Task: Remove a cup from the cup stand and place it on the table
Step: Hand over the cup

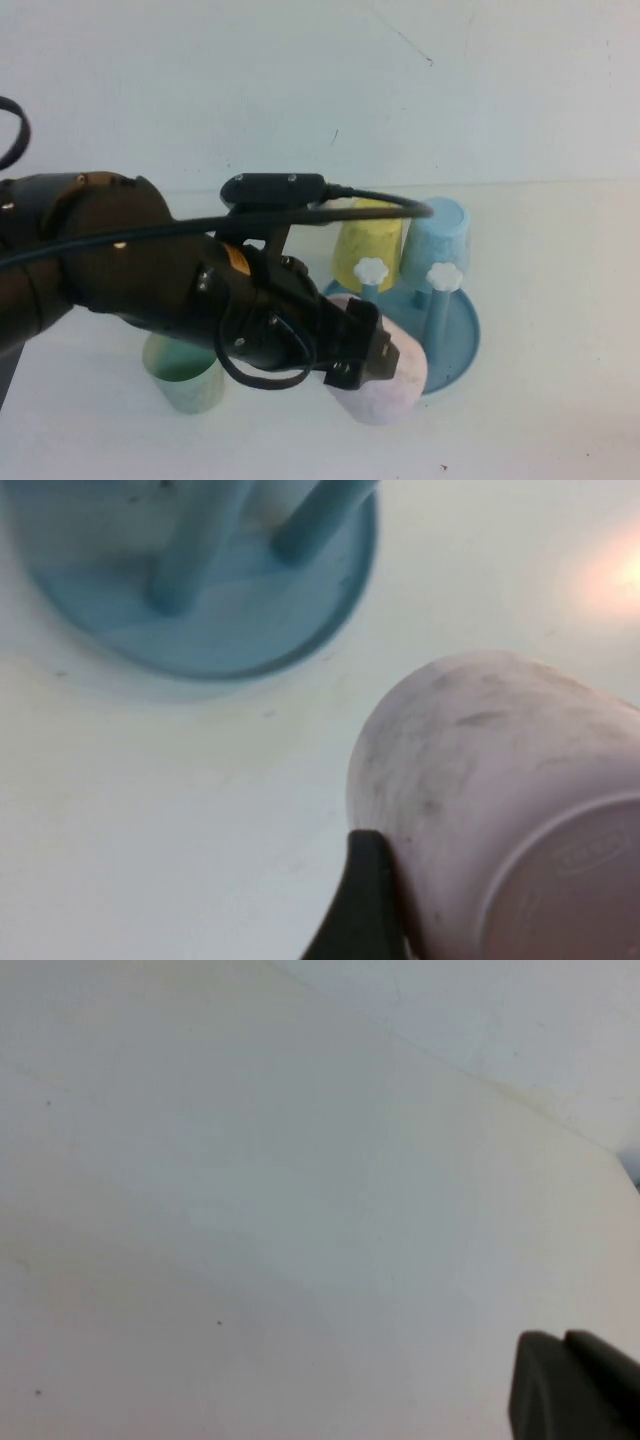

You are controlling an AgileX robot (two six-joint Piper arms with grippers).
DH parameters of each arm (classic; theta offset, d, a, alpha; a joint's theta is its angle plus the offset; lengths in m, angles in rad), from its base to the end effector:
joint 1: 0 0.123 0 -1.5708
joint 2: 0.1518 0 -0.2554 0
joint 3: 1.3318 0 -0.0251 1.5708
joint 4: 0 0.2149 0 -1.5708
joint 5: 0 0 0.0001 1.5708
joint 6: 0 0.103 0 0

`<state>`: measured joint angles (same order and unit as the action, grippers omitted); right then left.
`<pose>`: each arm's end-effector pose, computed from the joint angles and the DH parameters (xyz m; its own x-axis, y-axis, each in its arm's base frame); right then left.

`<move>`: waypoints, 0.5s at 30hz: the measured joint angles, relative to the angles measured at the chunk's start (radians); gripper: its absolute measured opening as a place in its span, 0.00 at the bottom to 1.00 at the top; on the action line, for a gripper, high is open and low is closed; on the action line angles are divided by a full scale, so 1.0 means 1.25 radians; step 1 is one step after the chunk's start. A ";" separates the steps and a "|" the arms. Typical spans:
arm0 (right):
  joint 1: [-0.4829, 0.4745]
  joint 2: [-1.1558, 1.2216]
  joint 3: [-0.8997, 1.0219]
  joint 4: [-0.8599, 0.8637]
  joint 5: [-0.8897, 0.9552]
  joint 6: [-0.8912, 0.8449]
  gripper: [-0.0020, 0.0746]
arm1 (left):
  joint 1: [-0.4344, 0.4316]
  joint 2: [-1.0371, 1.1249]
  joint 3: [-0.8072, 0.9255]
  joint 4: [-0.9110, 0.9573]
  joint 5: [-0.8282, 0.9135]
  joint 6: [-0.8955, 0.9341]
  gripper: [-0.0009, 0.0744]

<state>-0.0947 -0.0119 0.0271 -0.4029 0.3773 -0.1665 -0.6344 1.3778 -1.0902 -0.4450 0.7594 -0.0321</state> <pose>0.0560 -0.0203 0.1711 -0.3534 -0.4807 -0.8025 0.0573 0.8452 -0.5314 0.1957 -0.1819 0.2824 -0.8479 0.2006 -0.4907 0.4390 0.7846 -0.4378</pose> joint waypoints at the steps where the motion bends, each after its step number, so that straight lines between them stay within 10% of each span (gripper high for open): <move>1: 0.000 0.000 0.000 -0.001 0.000 -0.001 0.02 | 0.004 -0.007 0.000 -0.027 -0.007 0.000 0.76; 15: 0.000 0.000 0.000 -0.005 0.000 -0.002 0.02 | 0.274 0.024 0.009 -0.626 0.167 0.349 0.76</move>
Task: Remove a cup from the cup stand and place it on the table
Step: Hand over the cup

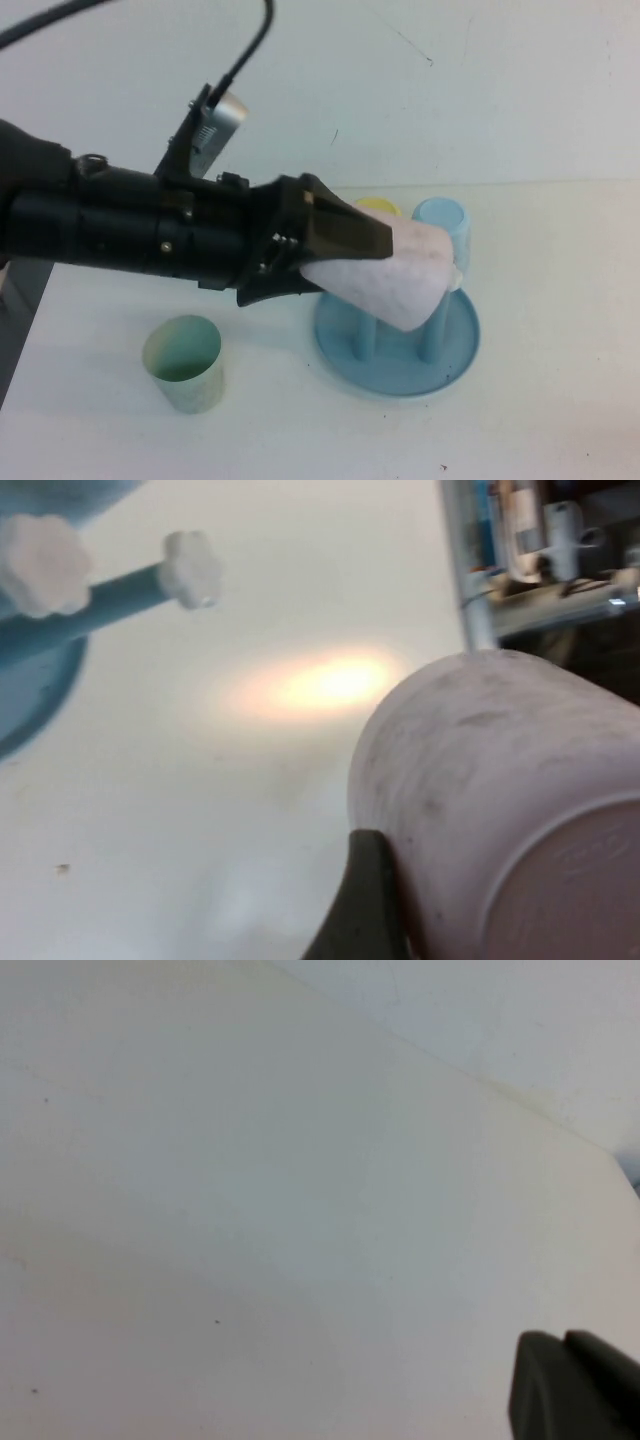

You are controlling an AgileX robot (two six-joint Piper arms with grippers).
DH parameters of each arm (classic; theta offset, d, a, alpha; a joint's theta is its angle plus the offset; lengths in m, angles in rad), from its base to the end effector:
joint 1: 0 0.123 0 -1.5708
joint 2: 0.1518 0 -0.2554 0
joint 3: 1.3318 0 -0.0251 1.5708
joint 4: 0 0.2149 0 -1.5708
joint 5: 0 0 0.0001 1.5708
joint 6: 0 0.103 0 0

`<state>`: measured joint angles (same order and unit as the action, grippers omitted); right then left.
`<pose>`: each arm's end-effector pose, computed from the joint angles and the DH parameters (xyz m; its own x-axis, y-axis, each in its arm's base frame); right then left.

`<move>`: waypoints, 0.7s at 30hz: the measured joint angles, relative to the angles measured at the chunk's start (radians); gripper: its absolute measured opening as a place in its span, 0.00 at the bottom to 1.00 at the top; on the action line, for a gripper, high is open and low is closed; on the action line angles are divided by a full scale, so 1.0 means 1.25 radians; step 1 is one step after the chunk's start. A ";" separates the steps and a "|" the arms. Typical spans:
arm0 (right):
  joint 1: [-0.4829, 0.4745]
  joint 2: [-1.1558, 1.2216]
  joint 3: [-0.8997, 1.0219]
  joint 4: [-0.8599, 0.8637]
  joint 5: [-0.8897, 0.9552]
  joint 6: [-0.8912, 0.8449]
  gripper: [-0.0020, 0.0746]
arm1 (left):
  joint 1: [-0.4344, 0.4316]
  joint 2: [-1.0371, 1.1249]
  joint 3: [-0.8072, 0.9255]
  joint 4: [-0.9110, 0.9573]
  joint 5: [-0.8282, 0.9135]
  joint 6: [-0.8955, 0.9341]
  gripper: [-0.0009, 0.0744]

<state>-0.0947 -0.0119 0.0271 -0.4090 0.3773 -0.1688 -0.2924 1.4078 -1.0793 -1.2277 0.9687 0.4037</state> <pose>0.0559 -0.0205 0.1712 -0.3542 -0.4873 -0.7982 0.0565 0.8408 -0.5384 0.2274 -0.1520 0.3097 -0.9327 -0.0934 -0.3482 0.2695 0.4607 -0.8456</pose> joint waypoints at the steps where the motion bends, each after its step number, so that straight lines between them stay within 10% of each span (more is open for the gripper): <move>1: 0.000 0.000 0.000 0.000 0.000 0.000 0.02 | 0.021 0.009 0.006 -0.050 0.031 0.032 0.76; 8: 0.000 0.000 0.000 -0.004 0.000 0.000 0.02 | 0.107 0.103 0.033 -0.315 0.157 0.164 0.76; 21: 0.000 0.000 0.000 -0.081 -0.146 0.079 0.02 | 0.095 0.129 0.034 -0.325 0.160 0.209 0.76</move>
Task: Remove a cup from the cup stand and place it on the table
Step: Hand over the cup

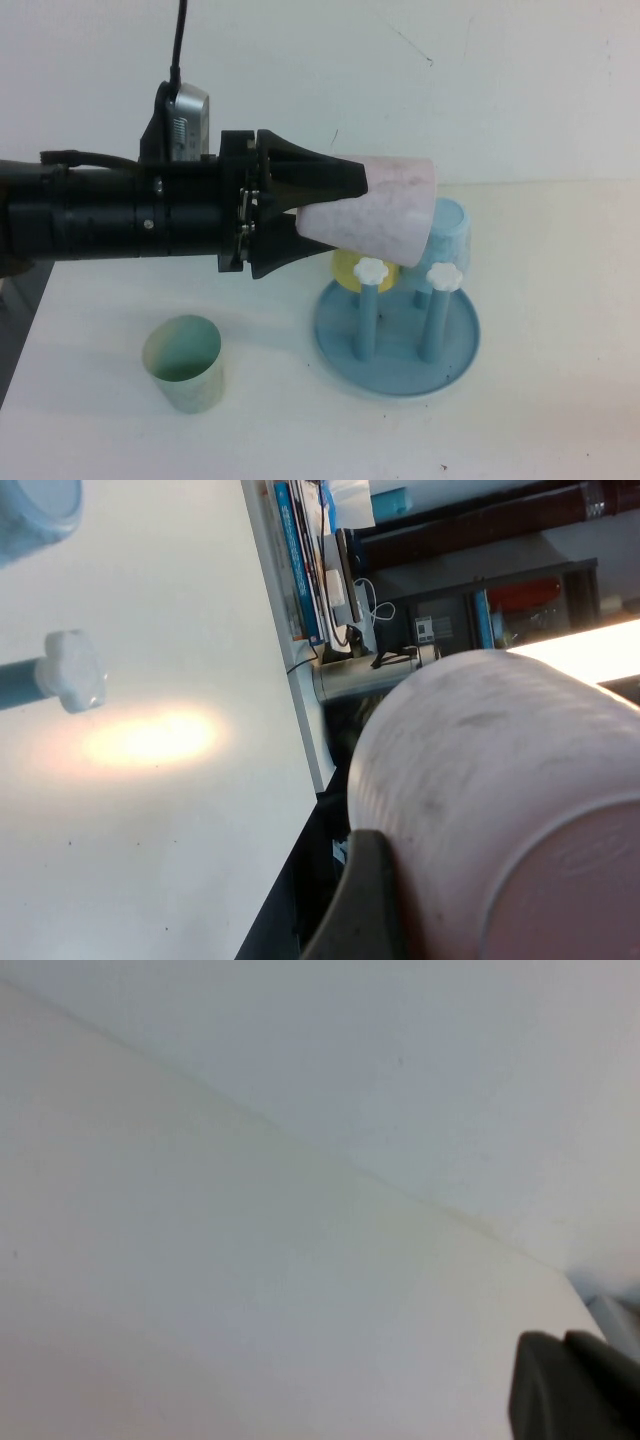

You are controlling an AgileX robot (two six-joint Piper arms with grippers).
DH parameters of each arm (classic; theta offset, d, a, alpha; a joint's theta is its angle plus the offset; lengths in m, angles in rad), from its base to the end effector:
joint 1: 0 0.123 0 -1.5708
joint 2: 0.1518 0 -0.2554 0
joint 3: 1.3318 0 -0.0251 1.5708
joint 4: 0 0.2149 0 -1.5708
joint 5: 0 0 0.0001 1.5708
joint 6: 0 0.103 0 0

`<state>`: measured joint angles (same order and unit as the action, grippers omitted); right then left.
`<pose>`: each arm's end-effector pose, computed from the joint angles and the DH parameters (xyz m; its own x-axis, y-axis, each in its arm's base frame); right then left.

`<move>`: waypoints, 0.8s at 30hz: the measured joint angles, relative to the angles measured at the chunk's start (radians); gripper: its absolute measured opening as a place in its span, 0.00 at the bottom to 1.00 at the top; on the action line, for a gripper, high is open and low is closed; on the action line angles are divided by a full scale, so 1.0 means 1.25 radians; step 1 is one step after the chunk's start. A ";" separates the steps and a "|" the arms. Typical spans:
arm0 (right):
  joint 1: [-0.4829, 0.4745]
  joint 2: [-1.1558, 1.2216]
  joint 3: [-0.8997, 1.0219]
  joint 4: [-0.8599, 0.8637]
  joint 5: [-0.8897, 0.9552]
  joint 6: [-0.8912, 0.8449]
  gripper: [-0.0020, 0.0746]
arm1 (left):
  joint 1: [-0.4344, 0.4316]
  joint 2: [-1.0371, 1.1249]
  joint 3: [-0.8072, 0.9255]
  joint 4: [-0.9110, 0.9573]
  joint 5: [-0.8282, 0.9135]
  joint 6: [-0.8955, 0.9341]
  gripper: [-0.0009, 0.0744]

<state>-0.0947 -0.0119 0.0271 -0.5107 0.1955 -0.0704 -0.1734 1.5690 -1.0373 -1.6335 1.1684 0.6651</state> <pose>0.0604 -0.0156 0.1889 -0.1848 -0.5245 -0.8311 0.1048 0.8303 -0.5473 0.2613 -0.1418 0.2938 -0.9563 -0.1840 -0.2273 0.1990 0.1600 -0.9668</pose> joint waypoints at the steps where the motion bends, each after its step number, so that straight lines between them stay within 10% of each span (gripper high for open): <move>1: 0.000 0.000 0.000 0.000 -0.013 0.003 0.02 | 0.000 0.000 0.000 0.000 0.000 0.002 0.76; 12: 0.000 0.000 0.000 0.256 -0.156 0.505 0.02 | 0.000 0.008 0.000 0.000 0.000 -0.022 0.76; 24: 0.000 0.000 0.000 0.246 -0.105 0.540 0.02 | 0.000 0.008 0.000 0.096 -0.016 -0.078 0.76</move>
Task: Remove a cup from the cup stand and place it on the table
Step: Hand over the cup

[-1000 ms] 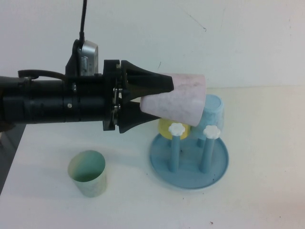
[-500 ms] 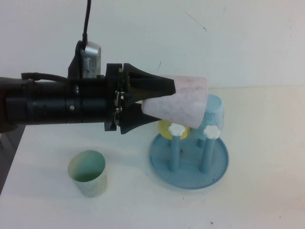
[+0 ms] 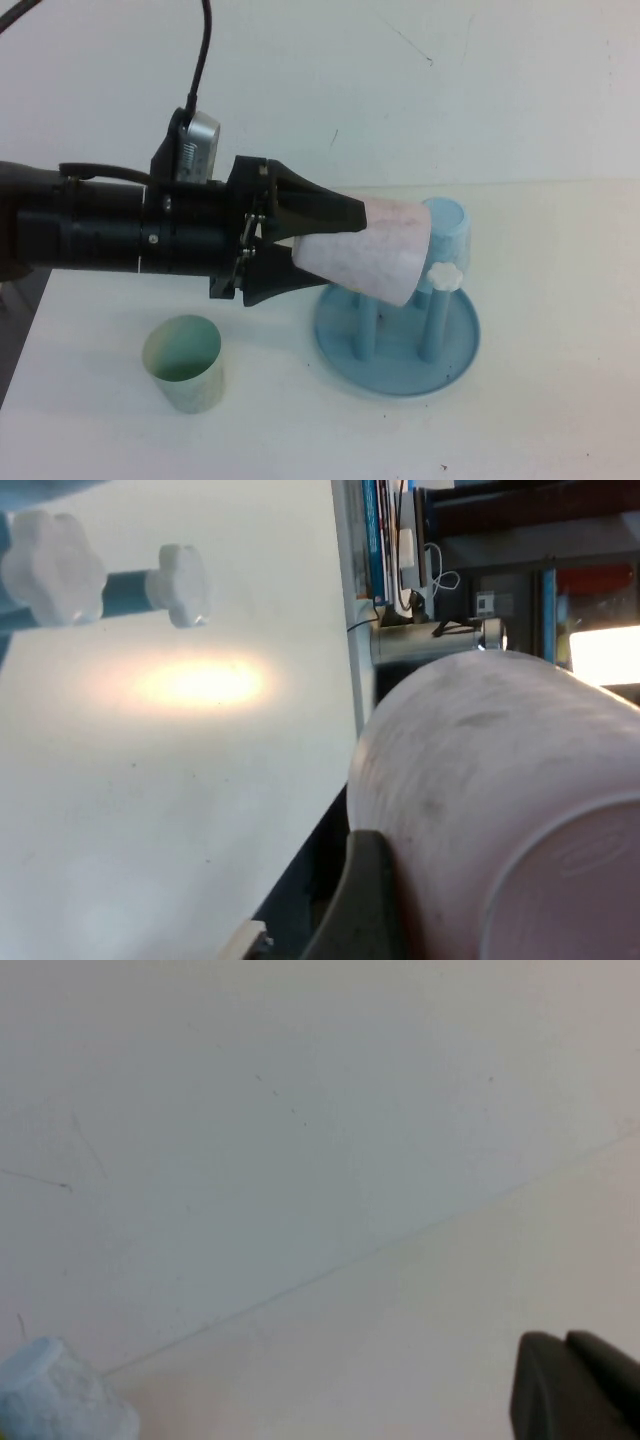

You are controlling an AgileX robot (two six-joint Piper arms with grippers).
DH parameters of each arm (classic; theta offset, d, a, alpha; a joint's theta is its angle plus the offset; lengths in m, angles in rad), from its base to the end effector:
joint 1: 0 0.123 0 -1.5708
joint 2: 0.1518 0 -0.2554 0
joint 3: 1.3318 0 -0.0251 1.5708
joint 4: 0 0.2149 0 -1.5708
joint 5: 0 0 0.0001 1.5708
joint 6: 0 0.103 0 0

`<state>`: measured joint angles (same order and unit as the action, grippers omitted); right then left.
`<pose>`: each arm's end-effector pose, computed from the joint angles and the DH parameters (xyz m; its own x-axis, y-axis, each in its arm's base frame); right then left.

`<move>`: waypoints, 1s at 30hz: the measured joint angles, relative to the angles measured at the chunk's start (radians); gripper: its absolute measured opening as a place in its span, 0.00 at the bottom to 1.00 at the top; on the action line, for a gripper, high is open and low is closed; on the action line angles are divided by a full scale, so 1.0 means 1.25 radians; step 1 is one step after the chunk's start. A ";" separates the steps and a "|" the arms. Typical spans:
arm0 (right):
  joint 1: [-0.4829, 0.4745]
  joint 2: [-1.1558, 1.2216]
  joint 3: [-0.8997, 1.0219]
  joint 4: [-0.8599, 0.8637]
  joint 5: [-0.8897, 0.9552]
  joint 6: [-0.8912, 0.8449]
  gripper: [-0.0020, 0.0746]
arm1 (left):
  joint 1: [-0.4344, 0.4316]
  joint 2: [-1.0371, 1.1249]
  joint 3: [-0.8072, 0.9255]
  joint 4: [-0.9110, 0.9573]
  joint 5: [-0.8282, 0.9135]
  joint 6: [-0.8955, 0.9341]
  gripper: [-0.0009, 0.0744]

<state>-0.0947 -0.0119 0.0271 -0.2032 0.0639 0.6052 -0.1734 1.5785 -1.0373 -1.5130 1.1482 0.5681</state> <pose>0.0622 -0.0073 0.2000 0.0507 0.3885 -0.9200 0.0951 0.9152 0.3917 0.2598 -0.1408 0.2801 -0.9754 -0.1480 -0.1635 0.1228 0.2516 -0.9600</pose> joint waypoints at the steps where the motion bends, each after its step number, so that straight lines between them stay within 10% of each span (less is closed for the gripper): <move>1: 0.000 0.000 0.000 -0.010 0.001 -0.002 0.02 | 0.000 0.000 0.000 0.001 0.000 -0.023 0.76; 12: 0.194 0.289 -0.070 -0.120 -0.120 0.012 0.02 | 0.000 0.072 0.000 -0.121 0.016 -0.111 0.76; 17: 0.309 0.562 -0.164 -0.286 -0.392 0.026 0.05 | 0.000 0.121 0.000 -0.120 0.012 -0.104 0.76; 26: 0.329 1.085 -0.338 -0.429 -0.888 0.083 0.59 | 0.000 0.127 0.000 -0.122 0.011 -0.085 0.76; 30: 0.331 1.262 -0.433 -0.530 -0.951 0.185 0.67 | 0.000 0.127 0.000 -0.124 0.011 -0.083 0.76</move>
<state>0.3188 1.5656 -0.5142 -0.8661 -1.1247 0.8369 -0.1734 1.7372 -1.0373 -1.6681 1.1616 0.4643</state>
